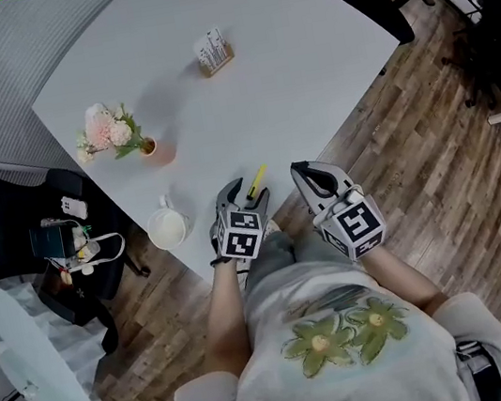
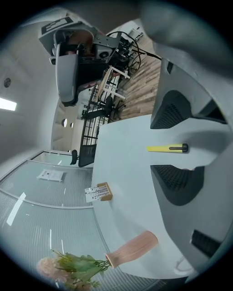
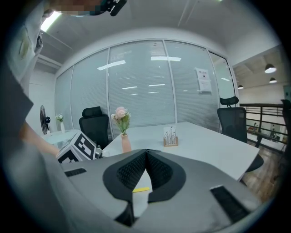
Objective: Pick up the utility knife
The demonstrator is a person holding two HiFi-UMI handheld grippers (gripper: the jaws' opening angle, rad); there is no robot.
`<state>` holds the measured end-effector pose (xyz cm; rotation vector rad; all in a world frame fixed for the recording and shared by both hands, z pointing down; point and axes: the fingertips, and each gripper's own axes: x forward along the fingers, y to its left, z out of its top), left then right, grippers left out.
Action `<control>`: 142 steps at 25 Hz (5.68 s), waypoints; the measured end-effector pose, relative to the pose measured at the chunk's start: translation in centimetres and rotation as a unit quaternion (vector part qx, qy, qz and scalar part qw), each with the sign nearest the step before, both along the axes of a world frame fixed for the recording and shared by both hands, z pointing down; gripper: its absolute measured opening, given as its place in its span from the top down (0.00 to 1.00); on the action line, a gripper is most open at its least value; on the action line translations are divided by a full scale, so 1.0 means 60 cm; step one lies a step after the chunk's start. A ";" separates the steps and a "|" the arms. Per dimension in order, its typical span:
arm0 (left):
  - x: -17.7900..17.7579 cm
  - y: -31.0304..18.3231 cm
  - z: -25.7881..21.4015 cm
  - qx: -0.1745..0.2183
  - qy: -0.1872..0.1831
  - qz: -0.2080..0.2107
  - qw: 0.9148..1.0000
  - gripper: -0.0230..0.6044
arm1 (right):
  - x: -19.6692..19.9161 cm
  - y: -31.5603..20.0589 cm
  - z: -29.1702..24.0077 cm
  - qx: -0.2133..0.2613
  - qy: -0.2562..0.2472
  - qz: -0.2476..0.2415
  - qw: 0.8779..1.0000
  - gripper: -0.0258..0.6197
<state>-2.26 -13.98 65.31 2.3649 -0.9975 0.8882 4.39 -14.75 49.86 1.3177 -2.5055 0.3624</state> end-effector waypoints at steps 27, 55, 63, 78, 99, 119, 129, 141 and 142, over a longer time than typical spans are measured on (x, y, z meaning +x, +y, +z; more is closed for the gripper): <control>-0.006 0.010 0.088 -0.044 -0.049 0.013 0.998 0.63 | -0.003 -0.006 0.007 -0.005 0.004 -0.005 1.000 0.95; -0.016 0.013 0.091 -0.025 -0.095 0.014 0.995 0.86 | -0.015 -0.008 0.014 -0.011 0.008 -0.016 1.000 0.95; -0.020 0.012 0.088 -0.035 -0.091 0.019 0.995 0.86 | -0.012 -0.002 0.010 -0.005 0.016 -0.020 1.000 0.95; -0.040 -0.014 0.031 0.002 -0.074 -0.007 0.997 0.86 | -0.019 0.005 0.010 -0.001 0.016 -0.031 0.999 0.95; -0.039 -0.039 -0.079 0.082 -0.061 -0.016 0.995 0.86 | -0.038 0.011 0.006 0.002 0.012 -0.053 0.999 0.95; -0.032 -0.052 -0.194 0.156 -0.051 -0.015 0.986 0.86 | -0.045 0.007 -0.003 0.008 0.008 -0.063 0.998 0.95; -0.029 -0.054 -0.248 0.184 -0.029 -0.025 0.982 0.86 | -0.049 0.003 -0.008 0.010 0.003 -0.070 0.998 0.95; -0.027 -0.055 -0.316 0.218 0.008 -0.040 0.975 0.86 | -0.051 0.001 -0.017 0.012 -0.002 -0.071 0.997 0.95; -0.028 -0.055 -0.323 0.221 0.011 -0.042 0.974 0.86 | -0.050 0.001 -0.019 0.013 -0.004 -0.072 0.997 0.95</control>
